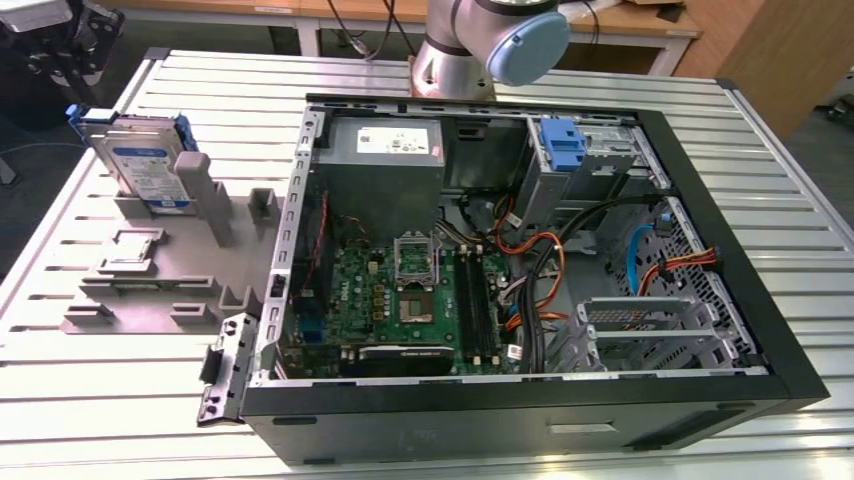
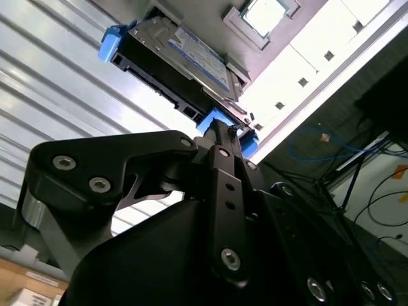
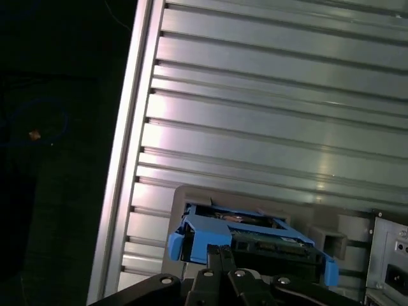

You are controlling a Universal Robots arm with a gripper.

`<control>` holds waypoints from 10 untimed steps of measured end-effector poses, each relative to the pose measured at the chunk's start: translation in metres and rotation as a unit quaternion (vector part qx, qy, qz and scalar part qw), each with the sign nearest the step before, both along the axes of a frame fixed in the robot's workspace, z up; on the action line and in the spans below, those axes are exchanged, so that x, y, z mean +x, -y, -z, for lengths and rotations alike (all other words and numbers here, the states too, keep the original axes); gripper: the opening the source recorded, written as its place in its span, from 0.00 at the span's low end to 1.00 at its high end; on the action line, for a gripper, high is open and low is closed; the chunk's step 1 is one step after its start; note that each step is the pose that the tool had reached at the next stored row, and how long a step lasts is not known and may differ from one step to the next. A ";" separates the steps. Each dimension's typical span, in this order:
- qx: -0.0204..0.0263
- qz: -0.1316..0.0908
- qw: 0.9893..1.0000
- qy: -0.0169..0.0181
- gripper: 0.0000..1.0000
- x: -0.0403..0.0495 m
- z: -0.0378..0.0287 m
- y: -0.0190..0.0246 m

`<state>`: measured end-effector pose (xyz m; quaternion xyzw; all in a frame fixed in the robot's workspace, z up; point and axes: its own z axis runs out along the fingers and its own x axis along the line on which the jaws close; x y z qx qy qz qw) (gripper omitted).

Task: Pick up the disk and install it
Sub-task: 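Pick up the disk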

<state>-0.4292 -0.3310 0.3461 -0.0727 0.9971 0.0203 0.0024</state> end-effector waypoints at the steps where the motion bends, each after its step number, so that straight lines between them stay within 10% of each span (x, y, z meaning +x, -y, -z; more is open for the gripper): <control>1: 0.000 -0.009 1.000 0.000 0.10 0.0000 0.0001 0.0000; 10: 0.000 -0.086 0.996 0.000 0.10 0.0000 0.0006 0.0000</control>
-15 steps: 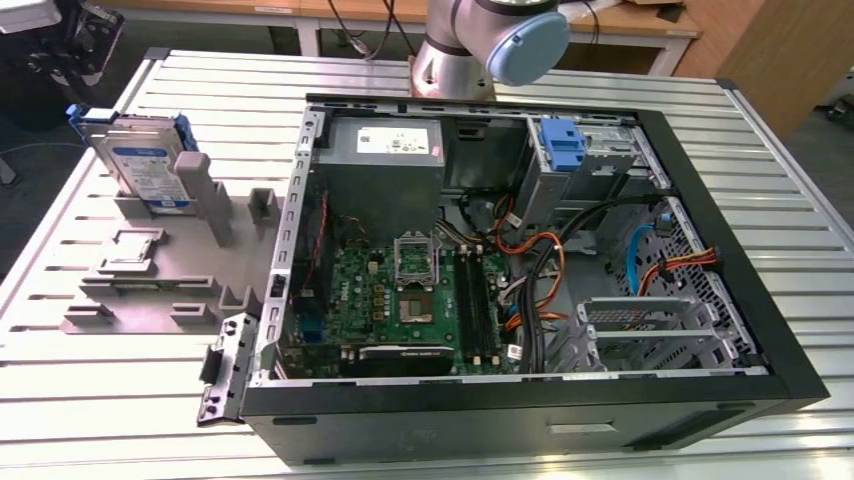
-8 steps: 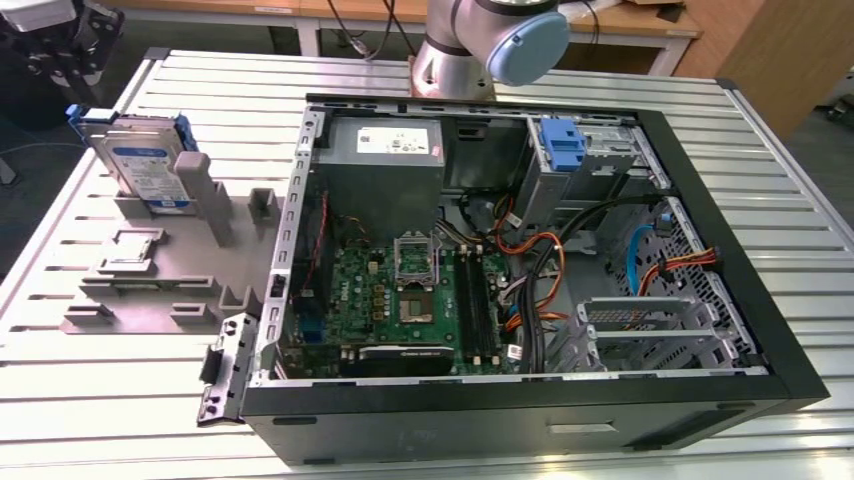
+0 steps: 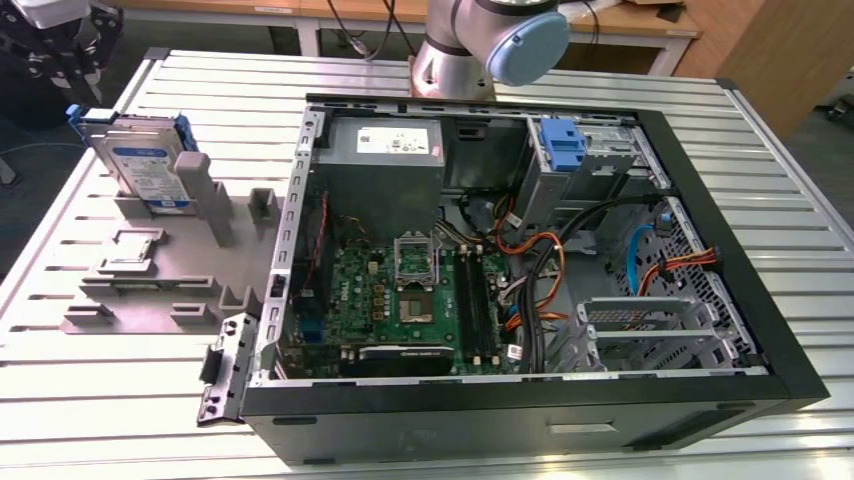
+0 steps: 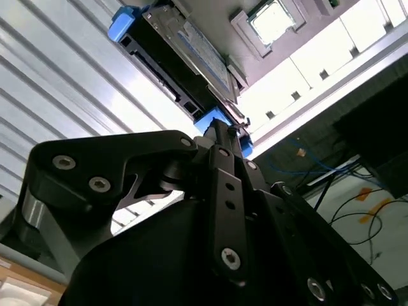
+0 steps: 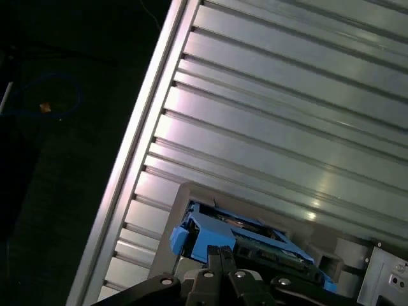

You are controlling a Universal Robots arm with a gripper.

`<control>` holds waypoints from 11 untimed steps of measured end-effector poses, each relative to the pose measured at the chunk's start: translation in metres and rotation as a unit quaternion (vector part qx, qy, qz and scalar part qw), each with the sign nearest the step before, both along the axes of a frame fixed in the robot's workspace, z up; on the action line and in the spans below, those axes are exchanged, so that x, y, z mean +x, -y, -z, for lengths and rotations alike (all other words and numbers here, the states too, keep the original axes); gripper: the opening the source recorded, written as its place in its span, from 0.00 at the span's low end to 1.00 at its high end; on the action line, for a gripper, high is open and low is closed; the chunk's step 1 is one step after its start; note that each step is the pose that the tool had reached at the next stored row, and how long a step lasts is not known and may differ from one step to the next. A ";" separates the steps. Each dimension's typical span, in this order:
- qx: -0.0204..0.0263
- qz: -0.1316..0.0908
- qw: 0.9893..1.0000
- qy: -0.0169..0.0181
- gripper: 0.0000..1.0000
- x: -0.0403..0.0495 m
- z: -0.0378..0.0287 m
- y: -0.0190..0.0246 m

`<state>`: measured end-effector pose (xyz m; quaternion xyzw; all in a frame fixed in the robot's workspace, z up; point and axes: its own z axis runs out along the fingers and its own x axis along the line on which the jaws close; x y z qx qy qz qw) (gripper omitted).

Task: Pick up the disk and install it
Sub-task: 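Pick up the disk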

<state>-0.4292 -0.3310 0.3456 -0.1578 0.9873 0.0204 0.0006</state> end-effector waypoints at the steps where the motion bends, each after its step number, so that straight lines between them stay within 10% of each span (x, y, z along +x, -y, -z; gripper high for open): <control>1: 0.000 -0.009 1.000 0.000 0.10 0.0000 0.0001 0.0000; 11: 0.000 -0.099 0.995 0.000 0.10 0.0000 0.0009 0.0000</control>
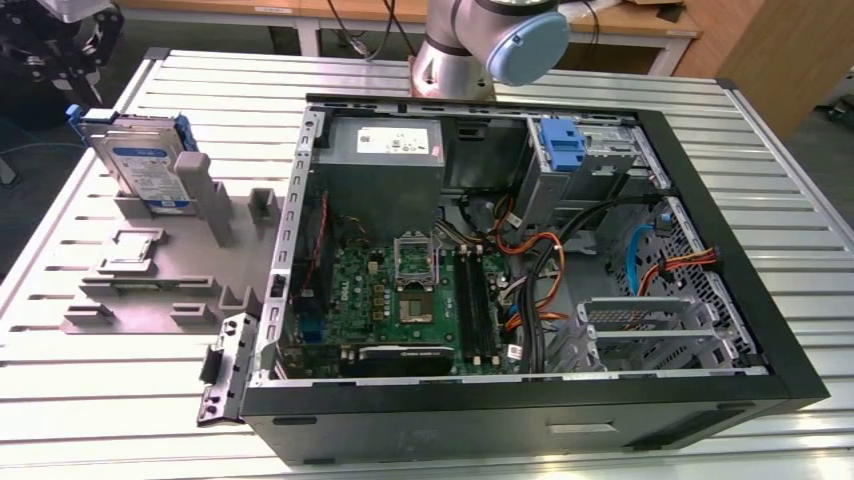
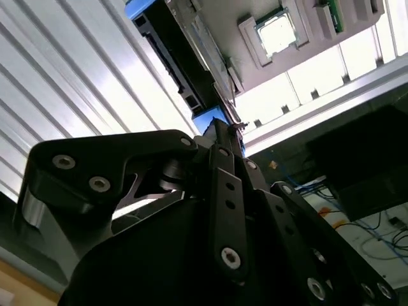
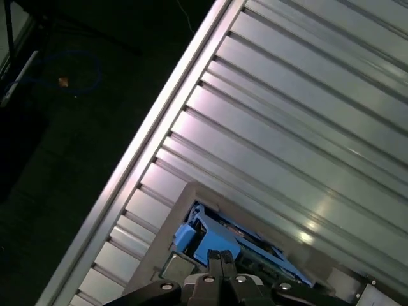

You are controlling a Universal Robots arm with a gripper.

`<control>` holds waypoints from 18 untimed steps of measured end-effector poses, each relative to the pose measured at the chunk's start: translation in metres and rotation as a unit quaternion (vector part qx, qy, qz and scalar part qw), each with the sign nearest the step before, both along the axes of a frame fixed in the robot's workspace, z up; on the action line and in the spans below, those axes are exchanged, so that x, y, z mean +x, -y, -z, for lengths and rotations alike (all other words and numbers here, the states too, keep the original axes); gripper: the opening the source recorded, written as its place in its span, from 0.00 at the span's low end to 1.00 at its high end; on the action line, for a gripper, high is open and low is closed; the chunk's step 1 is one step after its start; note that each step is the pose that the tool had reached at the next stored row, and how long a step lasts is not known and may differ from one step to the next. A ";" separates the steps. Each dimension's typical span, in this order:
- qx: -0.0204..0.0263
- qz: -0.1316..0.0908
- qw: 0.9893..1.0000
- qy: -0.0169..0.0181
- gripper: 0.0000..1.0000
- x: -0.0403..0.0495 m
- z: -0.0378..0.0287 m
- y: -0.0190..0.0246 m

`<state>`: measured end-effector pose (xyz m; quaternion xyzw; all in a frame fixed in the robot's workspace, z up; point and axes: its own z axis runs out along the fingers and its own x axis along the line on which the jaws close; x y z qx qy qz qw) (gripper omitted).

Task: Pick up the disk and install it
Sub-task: 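Pick up the disk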

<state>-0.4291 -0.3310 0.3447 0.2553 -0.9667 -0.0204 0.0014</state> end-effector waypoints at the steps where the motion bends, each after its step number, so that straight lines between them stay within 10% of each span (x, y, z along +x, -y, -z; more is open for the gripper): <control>1: 0.000 -0.009 1.000 0.000 0.10 0.0000 0.0001 0.0000; 9: 0.000 -0.078 0.997 0.000 0.10 0.0000 0.0008 0.0000; 18: 0.000 -0.156 0.988 0.000 0.10 0.0000 0.0022 0.0000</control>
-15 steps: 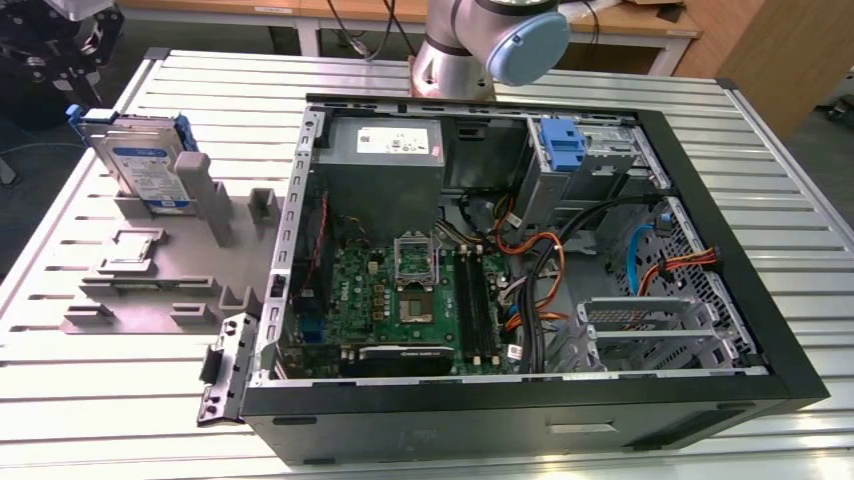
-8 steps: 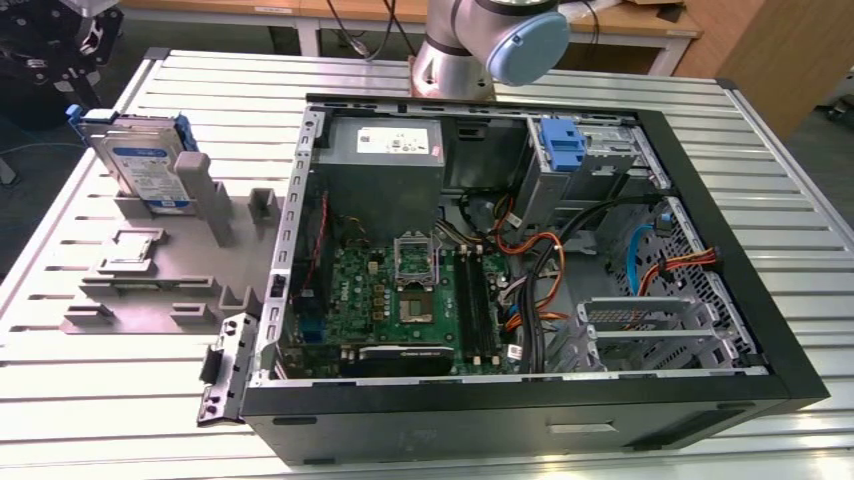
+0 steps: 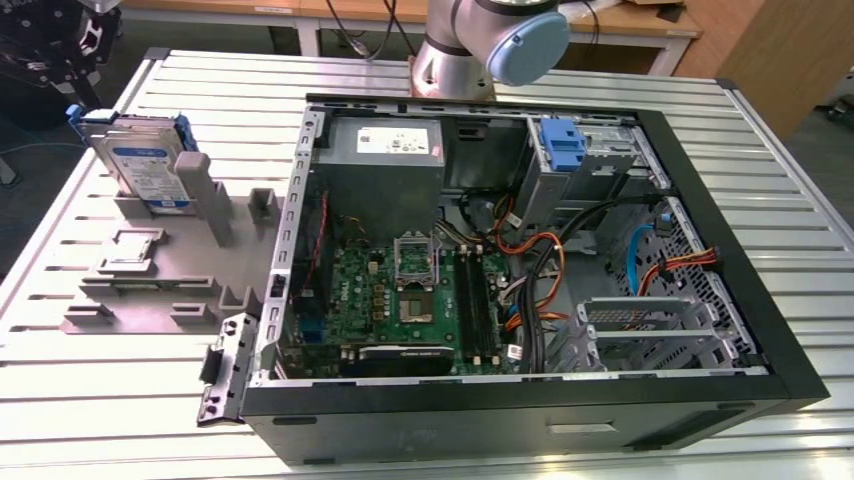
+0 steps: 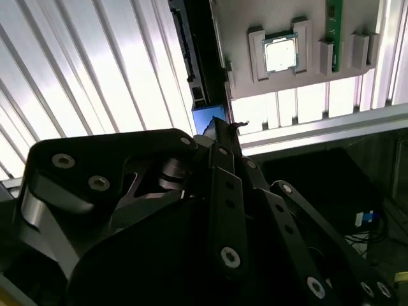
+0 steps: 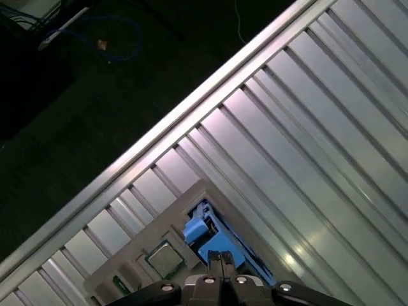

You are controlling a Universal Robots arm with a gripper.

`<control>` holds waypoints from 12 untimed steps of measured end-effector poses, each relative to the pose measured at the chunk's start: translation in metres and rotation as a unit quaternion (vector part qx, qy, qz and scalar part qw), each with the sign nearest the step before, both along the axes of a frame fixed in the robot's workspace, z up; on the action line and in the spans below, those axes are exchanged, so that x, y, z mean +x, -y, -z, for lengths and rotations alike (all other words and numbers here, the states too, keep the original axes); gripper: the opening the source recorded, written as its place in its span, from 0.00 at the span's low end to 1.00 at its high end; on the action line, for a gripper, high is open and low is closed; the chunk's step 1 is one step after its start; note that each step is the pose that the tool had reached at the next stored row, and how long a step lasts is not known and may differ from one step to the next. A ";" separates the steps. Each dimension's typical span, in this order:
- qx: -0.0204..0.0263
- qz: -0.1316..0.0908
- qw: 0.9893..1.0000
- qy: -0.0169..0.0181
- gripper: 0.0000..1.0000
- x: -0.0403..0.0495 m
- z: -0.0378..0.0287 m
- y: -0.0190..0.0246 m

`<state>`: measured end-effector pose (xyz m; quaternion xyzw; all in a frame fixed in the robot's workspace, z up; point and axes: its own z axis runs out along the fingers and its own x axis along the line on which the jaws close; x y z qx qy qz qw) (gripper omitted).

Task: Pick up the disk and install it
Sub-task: 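Pick up the disk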

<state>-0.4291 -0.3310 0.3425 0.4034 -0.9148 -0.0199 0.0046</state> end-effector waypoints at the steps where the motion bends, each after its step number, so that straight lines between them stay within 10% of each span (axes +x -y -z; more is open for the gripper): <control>1: 0.000 -0.009 1.000 0.000 0.10 0.0000 0.0001 0.0000; 12: -0.001 -0.036 0.999 0.000 0.10 0.0008 0.0006 -0.0002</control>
